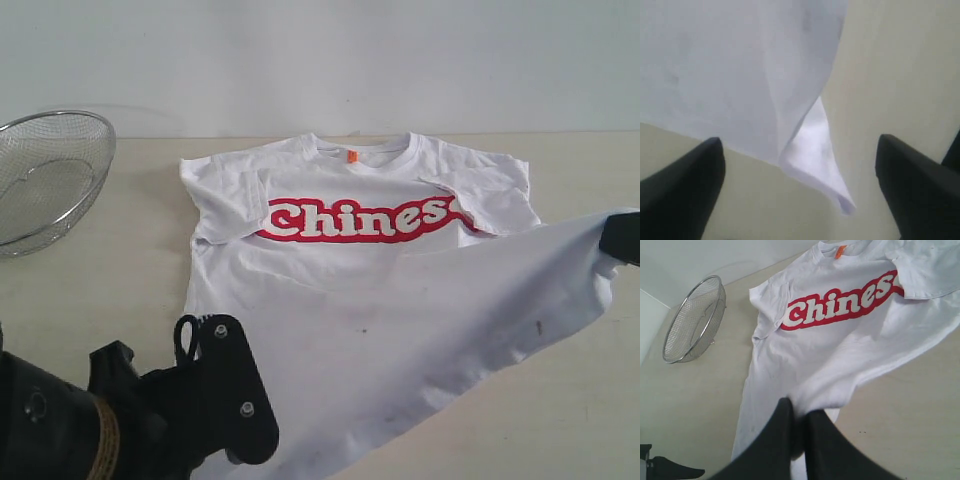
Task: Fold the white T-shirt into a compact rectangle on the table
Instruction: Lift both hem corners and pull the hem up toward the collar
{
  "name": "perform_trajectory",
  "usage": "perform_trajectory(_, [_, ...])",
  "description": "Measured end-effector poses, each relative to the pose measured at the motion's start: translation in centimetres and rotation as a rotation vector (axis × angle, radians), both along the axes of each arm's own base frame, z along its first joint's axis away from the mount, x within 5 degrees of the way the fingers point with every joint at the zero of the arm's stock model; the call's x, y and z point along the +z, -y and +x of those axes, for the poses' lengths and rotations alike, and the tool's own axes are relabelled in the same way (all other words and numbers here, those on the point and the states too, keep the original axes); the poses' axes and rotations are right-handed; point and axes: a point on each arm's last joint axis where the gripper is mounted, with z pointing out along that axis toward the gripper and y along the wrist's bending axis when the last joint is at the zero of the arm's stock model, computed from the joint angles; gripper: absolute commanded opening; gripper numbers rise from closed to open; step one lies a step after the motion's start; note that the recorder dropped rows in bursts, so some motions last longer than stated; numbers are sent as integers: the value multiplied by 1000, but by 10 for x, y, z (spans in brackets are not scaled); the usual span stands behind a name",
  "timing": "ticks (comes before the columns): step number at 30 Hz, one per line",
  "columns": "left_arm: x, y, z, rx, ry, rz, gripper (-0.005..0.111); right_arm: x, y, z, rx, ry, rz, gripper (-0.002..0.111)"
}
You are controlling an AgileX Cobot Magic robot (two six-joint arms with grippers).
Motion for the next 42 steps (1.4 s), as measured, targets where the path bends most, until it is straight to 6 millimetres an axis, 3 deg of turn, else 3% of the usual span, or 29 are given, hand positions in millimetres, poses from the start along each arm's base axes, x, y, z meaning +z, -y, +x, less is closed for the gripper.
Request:
perform_trajectory(11, [-38, 16, 12, -84, 27, 85, 76, 0, 0, 0, 1, 1, -1, 0])
perform_trajectory(18, [-51, 16, 18, -123, 57, 147, 75, 0, 0, 0, 1, 1, -1, 0])
perform_trajectory(20, [-50, 16, 20, -105, 64, 132, 70, 0, 0, 0, 3, 3, -6, 0])
perform_trajectory(26, [-51, 15, 22, -43, 43, 111, 38, 0, 0, 0, 4, 4, -7, 0])
perform_trajectory(35, [-52, 16, 18, 41, -23, 77, 8, 1, -1, 0, 12, 12, -1, 0])
perform_trajectory(42, [-52, 18, 12, 135, -99, 39, 4, 1, -1, 0, 12, 14, 5, 0])
